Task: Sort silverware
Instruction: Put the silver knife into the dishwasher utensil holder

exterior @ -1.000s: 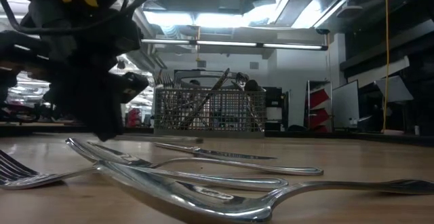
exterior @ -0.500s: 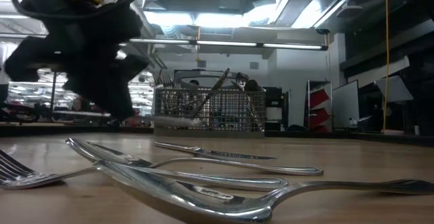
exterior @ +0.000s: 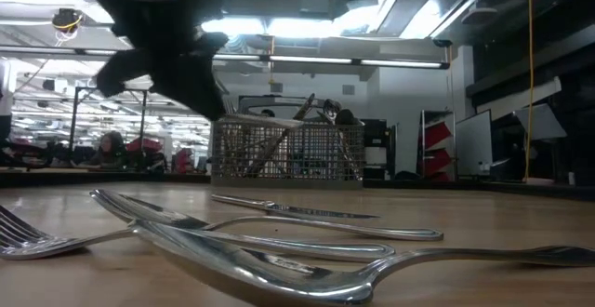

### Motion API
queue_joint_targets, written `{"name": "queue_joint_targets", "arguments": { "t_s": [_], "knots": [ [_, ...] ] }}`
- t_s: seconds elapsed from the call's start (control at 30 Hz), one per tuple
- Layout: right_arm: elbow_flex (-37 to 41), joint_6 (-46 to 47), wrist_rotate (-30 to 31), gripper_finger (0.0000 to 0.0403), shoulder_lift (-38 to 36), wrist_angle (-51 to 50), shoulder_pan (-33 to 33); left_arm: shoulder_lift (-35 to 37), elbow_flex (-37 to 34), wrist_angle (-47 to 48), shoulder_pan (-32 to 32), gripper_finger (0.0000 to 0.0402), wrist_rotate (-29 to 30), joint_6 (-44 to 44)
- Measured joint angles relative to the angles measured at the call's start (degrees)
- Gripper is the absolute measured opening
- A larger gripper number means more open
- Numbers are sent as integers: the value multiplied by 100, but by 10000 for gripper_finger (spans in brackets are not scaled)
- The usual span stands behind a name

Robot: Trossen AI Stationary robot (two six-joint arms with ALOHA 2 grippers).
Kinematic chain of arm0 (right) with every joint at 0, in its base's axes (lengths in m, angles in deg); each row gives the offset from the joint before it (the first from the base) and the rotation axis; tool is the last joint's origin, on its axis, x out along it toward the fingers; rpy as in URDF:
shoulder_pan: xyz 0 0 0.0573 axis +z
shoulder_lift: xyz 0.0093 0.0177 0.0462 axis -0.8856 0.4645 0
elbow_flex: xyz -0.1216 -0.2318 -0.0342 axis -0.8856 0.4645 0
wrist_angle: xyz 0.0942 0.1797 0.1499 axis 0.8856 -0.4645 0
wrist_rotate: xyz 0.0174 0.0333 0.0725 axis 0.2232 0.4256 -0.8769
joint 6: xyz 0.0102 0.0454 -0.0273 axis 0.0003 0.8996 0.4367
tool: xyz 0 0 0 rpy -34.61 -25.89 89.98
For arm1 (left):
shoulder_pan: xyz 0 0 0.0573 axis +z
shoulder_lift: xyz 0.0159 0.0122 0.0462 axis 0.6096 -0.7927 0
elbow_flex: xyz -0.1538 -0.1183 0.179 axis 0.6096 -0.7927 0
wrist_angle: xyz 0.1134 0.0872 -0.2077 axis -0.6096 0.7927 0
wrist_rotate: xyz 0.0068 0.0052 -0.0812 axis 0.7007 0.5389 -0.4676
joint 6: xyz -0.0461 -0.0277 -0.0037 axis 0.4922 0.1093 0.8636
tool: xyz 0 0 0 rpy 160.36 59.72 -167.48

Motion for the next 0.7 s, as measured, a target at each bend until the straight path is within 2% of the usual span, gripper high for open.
{"name": "queue_joint_targets", "arguments": {
  "t_s": [0.43,0.7],
  "knots": [
    [0,-155,355,156,-228,-473,0,0,456,78,609,41,1232,-1677],
    [0,-157,532,156,-254,-818,-1,0,580,-31,1051,44,1605,-2570]
  ]
}}
